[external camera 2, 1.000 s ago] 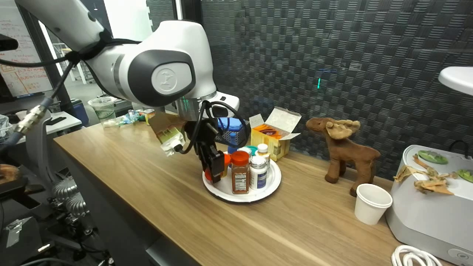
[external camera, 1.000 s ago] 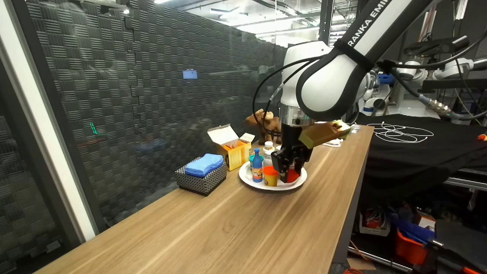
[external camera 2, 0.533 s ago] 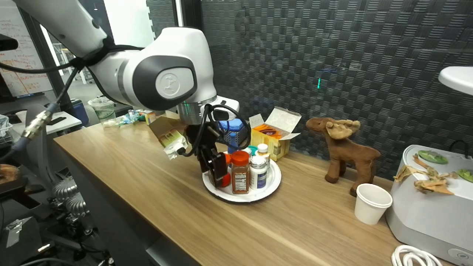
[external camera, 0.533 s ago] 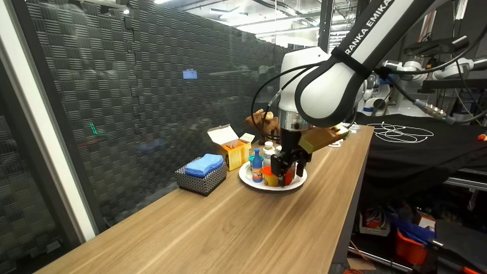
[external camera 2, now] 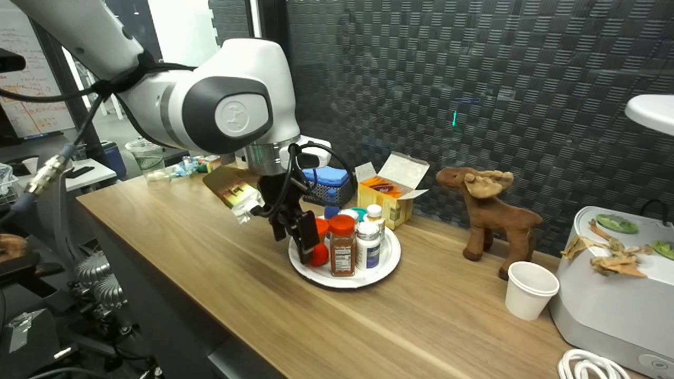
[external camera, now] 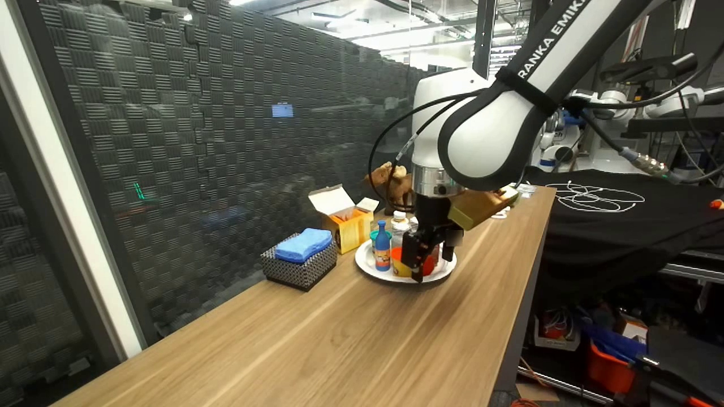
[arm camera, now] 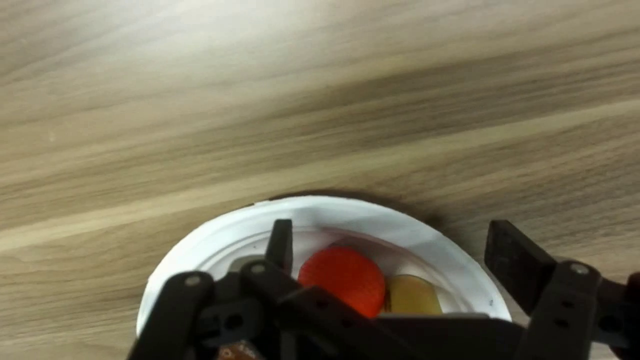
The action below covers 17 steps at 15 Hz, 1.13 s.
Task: Pick up all the objects surrounding the white plate and arrange them on the plate
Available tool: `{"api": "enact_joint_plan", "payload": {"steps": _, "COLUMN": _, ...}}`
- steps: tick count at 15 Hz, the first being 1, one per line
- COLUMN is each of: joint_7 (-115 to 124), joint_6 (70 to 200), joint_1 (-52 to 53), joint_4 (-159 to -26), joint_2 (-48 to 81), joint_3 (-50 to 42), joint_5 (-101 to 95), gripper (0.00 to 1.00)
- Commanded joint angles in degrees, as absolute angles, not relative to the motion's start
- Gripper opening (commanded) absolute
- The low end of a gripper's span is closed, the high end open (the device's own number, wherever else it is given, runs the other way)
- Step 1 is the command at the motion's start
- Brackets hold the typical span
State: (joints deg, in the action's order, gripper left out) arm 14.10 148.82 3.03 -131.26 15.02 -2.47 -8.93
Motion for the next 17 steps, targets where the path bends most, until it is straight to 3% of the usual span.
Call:
{"api": "enact_joint_plan", "payload": {"steps": 1, "joint_7": 7.41, "joint_6": 140.44, "joint_1": 2.84, "joint_4": -134.83, "joint_2": 6.46, "joint_3": -0.84, "joint_5": -7.66, "gripper": 1.0}}
{"api": "enact_joint_plan", "payload": {"steps": 11, "joint_7": -17.48, "joint_6": 103.6, "joint_1": 3.76, "joint_4": -135.76, "joint_2": -17.87, "joint_3": 0.03, "joint_5": 0.03, "gripper": 1.0}}
{"api": "enact_joint_plan", "payload": {"steps": 17, "joint_7": -18.14, "joint_6": 102.45, "joint_1": 3.89, "joint_4": -136.14, "joint_2": -18.95, "joint_3": 0.01, "joint_5": -1.0, "gripper": 1.0}}
